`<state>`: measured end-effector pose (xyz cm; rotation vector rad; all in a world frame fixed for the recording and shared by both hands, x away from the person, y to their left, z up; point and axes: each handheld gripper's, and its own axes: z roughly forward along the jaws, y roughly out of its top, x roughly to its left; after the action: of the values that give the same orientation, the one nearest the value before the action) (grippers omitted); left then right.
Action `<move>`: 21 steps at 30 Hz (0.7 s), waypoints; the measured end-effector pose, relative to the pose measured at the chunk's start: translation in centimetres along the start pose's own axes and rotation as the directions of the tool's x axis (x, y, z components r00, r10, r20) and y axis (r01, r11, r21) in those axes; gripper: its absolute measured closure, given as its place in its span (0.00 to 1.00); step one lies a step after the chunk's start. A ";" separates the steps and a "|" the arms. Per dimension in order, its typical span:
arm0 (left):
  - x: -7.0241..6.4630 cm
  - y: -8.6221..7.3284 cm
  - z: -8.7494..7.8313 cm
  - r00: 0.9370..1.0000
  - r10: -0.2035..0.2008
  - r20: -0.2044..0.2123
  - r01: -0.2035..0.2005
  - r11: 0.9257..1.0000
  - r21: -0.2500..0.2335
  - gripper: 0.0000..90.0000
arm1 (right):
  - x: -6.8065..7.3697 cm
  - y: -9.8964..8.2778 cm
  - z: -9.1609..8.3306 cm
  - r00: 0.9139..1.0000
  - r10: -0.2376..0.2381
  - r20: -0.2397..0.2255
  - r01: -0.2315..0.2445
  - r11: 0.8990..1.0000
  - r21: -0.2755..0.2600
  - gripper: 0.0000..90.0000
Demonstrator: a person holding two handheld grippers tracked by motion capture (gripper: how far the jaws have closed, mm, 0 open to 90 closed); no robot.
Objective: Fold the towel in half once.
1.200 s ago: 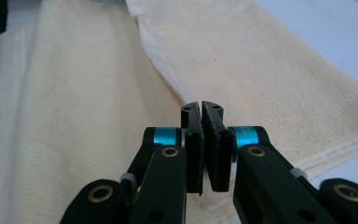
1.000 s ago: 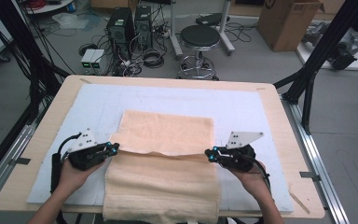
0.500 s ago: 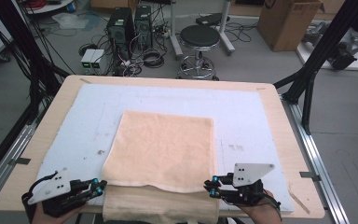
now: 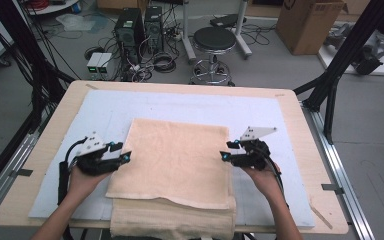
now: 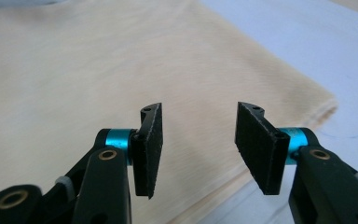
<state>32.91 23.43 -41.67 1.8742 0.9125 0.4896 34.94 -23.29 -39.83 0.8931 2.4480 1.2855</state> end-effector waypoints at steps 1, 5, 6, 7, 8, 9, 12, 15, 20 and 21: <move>0.6 0.1 1.0 1.000 -0.003 -0.030 0.004 1.000 0.013 0.57 | -0.8 0.1 0.7 1.000 0.011 0.018 -0.011 1.000 0.000 0.56; 2.7 0.5 4.0 0.990 -0.088 -0.114 0.095 0.994 0.058 0.58 | -3.7 0.3 3.3 0.991 0.053 0.121 -0.062 0.995 0.072 0.54; 3.2 0.6 4.5 0.987 -0.104 -0.122 0.112 0.991 0.066 0.58 | -4.3 0.3 3.7 0.987 0.063 0.150 -0.076 0.994 0.083 0.53; 3.6 0.7 4.9 0.984 -0.121 -0.128 0.129 0.990 0.058 0.58 | -4.9 0.3 4.1 0.983 0.066 0.169 -0.080 0.994 0.079 0.53; 4.1 0.8 5.3 0.981 -0.151 -0.124 0.160 0.985 0.060 0.59 | -5.5 0.3 4.4 0.981 0.087 0.172 -0.101 0.992 0.074 0.51; 4.5 0.9 5.9 0.978 -0.168 -0.128 0.178 0.981 0.076 0.59 | -6.0 0.3 4.8 0.980 0.105 0.167 -0.118 0.990 0.073 0.51; 5.3 1.1 7.4 0.970 -0.200 -0.142 0.218 0.967 0.128 0.60 | -7.0 0.8 5.9 0.978 0.108 0.178 -0.127 0.987 0.100 0.52; 5.5 1.3 8.3 0.968 -0.212 -0.133 0.229 0.965 0.130 0.66 | -7.6 1.1 6.8 0.979 0.102 0.179 -0.126 0.984 0.129 0.64; 5.9 1.7 9.3 0.965 -0.235 -0.117 0.249 0.959 0.131 0.94 | -8.0 1.9 7.7 0.990 0.071 0.123 -0.089 0.985 0.147 0.94; 6.1 2.0 9.4 0.963 -0.235 -0.128 0.252 0.958 0.135 0.94 | -8.3 2.2 7.8 0.989 0.089 0.122 -0.108 0.981 0.161 0.95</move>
<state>43.83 22.07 -44.50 1.8485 1.2674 0.3847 46.03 -22.30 -43.18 1.1115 2.4764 1.0380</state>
